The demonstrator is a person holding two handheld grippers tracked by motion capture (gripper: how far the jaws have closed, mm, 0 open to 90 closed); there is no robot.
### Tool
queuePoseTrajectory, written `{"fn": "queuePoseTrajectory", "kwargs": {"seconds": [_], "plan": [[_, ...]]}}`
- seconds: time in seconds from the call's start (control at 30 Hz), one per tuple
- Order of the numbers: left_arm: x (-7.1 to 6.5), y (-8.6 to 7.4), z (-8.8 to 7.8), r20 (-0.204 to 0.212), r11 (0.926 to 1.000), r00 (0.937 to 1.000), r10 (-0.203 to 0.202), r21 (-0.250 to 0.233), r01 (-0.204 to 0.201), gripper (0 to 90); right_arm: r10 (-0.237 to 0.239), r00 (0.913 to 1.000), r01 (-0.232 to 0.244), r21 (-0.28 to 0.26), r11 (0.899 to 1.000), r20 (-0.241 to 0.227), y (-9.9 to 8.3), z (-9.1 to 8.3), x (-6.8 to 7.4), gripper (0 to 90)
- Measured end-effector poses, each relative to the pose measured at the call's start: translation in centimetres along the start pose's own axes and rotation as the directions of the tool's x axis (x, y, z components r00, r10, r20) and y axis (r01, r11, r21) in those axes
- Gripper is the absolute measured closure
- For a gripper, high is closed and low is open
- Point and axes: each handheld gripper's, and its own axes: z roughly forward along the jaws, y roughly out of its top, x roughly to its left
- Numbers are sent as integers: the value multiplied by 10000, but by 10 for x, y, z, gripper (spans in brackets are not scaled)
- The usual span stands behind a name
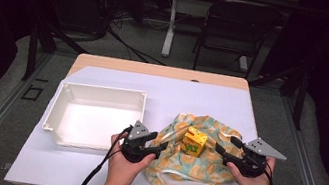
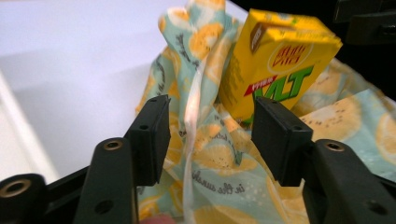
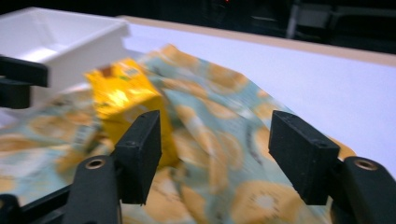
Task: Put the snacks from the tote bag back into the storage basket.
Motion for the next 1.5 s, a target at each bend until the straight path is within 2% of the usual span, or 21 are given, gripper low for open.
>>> {"fn": "queuePoseTrajectory", "kwargs": {"seconds": [0.07, 0.1, 0.13, 0.17, 0.2, 0.23, 0.27, 0.3, 0.4, 0.5, 0.53, 0.7, 0.73, 0.87, 0.97, 1.1, 1.17, 1.23, 1.43, 1.47, 1.5], "plan": [[4, 1, -7, -167, 9990, 9993, 329, -281, -334, 425, -141, 9986, 141, 2, 9999, -510, 3, 2, 2, 314], [4, 1, -7, -167, 9990, 9993, 329, -281, -334, 396, -141, 9986, 141, 2, 9999, -510, 3, 2, 2, 314], [5, 1, -10, -449, 9981, 9979, 466, -374, -483, 396, -290, 9973, 296, 74, 9995, -672, 4, 3, 4, 310], [10, 2, -16, -391, 9979, 9985, 391, -507, -411, 362, -561, 9938, 579, 157, 9982, -960, 6, 9, 9, 289], [10, 2, -16, -391, 9979, 9985, 391, -507, -411, 337, -561, 9938, 579, 157, 9982, -960, 6, 9, 9, 289], [16, 2, -21, -180, 9985, 9998, 63, -541, -72, 291, -736, 9907, 768, 237, 9968, -1147, 7, 13, 13, 272], [16, 2, -21, -180, 9985, 9998, 63, -541, -72, 237, -736, 9907, 768, 237, 9968, -1147, 7, 13, 13, 272], [22, 2, -26, -158, 9998, 9999, -47, -207, 44, 170, -693, 9875, 744, 309, 9968, -1412, 9, 19, 16, 256], [27, 1, -32, -273, 9999, 9996, -59, -107, 56, 97, -872, 9817, 969, 502, 9940, -1693, 10, 26, 20, 252], [36, -2, -43, 131, 9997, 9999, -98, -229, 101, 4, -936, 9781, 1096, 780, 9909, -1857, 9, 33, 22, 253], [38, -3, -46, 332, 9996, 9994, 24, -286, -14, 2, -951, 9761, 1129, 819, 9902, -1953, 8, 35, 22, 254], [42, -5, -52, 475, 9993, 9987, 173, -337, -157, 0, -1072, 9707, 1299, 943, 9870, -2153, 8, 42, 25, 279], [44, -8, -54, 594, 9984, 9980, 208, -533, -177, 0, -1166, 9689, 1413, 1012, 9848, -2183, 9, 47, 28, 291], [49, -11, -55, 770, 9981, 9970, -129, -591, 175, 1, -1252, 9631, 1563, 1165, 9808, -2380, 10, 57, 28, 308], [52, -12, -57, 951, 9974, 9954, -91, -702, 158, 1, -1399, 9586, 1777, 1371, 9745, -2479, 9, 64, 27, 314], [54, -13, -59, 1146, 9962, 9933, -131, -840, 228, 7, -1418, 9561, 1828, 1438, 9726, -2565, 9, 69, 28, 320], [54, -15, -58, 1284, 9967, 9917, 83, -809, 21, 31, -1389, 9552, 1831, 1532, 9711, -2612, 8, 74, 28, 329], [51, -16, -57, 767, 9972, 9969, 182, -738, -125, 28, -1386, 9561, 1837, 1597, 9699, -2581, 7, 77, 28, 334], [51, -16, -57, 740, 9981, 9970, 205, -593, -161, 0, -1275, 9583, 1756, 1746, 9689, -2558, 6, 84, 26, 340], [49, -16, -56, 520, 9979, 9985, 186, -629, -153, 0, -1255, 9587, 1738, 1766, 9688, -2552, 6, 86, 26, 341], [49, -17, -55, 535, 9979, 9984, 159, -638, -125, 0, -1138, 9566, 1652, 1774, 9702, -2683, 5, 88, 25, 340]]}}
